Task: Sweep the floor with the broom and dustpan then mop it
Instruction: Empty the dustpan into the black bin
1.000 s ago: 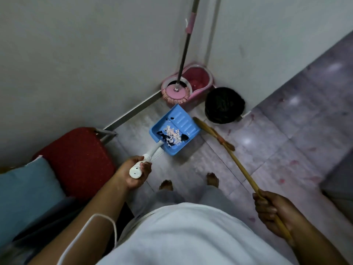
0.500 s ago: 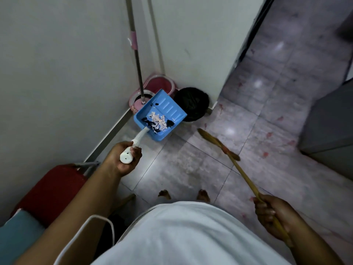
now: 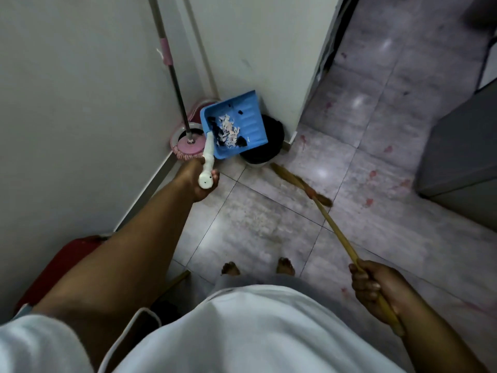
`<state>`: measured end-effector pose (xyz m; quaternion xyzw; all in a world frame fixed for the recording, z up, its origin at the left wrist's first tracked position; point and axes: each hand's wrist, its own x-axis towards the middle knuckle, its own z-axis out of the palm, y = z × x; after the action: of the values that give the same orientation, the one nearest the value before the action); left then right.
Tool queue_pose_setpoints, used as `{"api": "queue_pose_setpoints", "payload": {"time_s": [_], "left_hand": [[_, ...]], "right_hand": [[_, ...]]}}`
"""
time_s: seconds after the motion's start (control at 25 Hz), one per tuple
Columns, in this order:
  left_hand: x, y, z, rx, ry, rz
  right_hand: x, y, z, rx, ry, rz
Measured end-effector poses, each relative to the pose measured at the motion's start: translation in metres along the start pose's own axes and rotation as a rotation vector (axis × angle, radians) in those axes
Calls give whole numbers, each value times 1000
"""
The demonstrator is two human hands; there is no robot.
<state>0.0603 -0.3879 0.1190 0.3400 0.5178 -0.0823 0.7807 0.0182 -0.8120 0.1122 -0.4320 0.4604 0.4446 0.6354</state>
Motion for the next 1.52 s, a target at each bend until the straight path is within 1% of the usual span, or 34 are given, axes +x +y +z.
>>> {"api": "queue_pose_setpoints", "payload": {"time_s": [0.2,0.32,0.48,0.64,0.76,0.84,1.12,1.2,1.4,1.52], "left_hand": [[23,0,27,131,98,71],[34,-3,28,91,97,19],[40,-13,26,-97,-43,-90],[38,-27,36,-214,-159,-131],[36,-26,44,-255,-237,-145],[36,-23,47,-253,-262,-139],[38,-28,45,-85,-232,-144],[39,-30,46,12,-198,-131],[40,-33,46,338,-107,-40],[39,-34,48,383,-97,-17]], "right_hand": [[1,7,-2,-10,17,6],[0,9,-2,-2,28,17],[0,9,0,2,35,26],[2,8,1,-12,38,35],[4,8,-1,-30,39,31],[5,9,-2,-39,41,28],[6,10,2,-45,42,29],[6,9,3,-44,48,28],[8,8,4,-60,59,33],[8,8,4,-55,52,27]]}}
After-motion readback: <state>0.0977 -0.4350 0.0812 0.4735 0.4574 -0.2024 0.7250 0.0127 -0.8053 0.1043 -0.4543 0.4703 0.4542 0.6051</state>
